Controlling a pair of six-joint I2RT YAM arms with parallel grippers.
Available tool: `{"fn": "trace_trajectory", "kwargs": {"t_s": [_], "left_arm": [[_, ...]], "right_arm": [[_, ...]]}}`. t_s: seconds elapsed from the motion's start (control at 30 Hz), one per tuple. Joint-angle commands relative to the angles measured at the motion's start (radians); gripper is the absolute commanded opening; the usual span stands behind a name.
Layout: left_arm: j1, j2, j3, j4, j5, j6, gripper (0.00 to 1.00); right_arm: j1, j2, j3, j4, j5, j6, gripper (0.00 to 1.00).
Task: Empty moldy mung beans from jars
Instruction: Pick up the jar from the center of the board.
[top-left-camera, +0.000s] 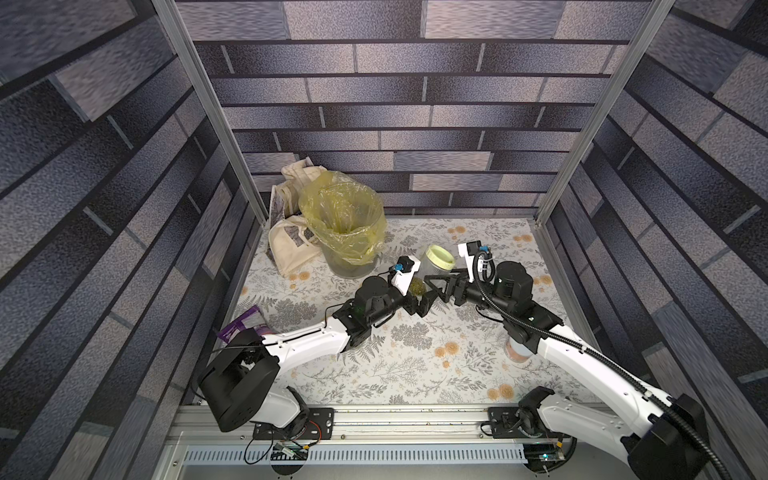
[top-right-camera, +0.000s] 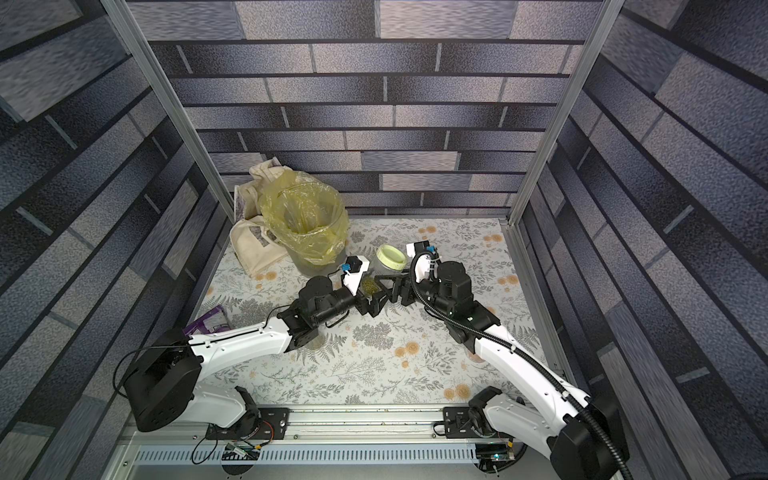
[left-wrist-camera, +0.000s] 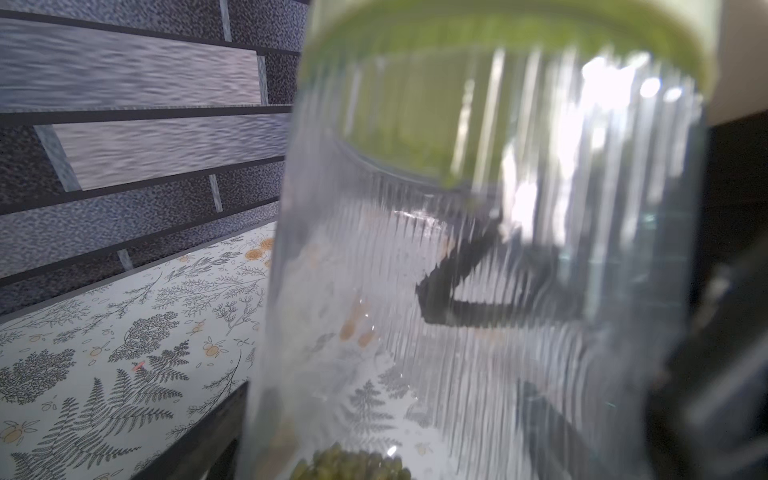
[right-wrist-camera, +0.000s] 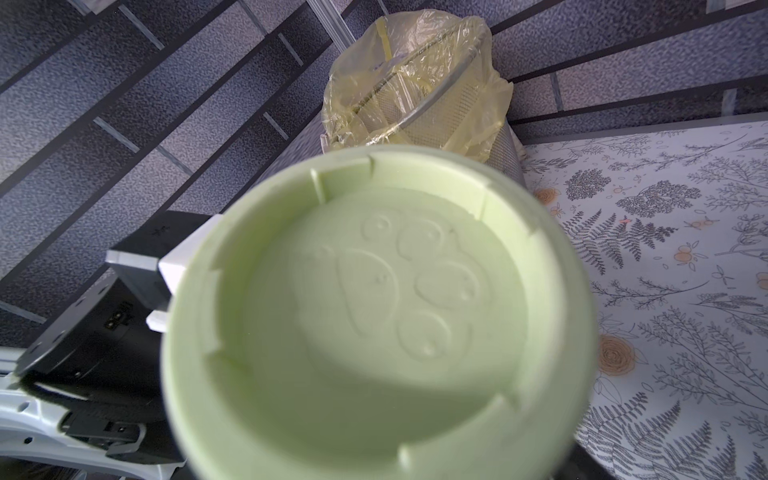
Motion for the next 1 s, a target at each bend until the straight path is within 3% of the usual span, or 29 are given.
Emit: {"fn": "trace_trajectory", "kwargs": {"t_s": [0.0,0.5,0.67,0.97], "left_arm": [[0.016,-0.002,0.029,0.064,0.001,-0.035,0.97],[0.019,-0.017,0.01,0.118,0.108,-0.002,0.74],[0.018,-0.026,0.001,0.123,0.112,0.0,0.71],[0.019,-0.061,0.015,0.057,0.078,-0.007,0.69]], "right_arm": [[-0.005,-0.016,-0.006,0.113,-0.033,0.023,0.51],[-0.005,-0.001,-0.004,0.105,-0.06,0.026,0.52],[-0.005,0.002,-0.005,0.104,-0.066,0.028,0.54],[-0.005,-0.013,-0.022,0.074,-0.018,0.001,0.67]]}}
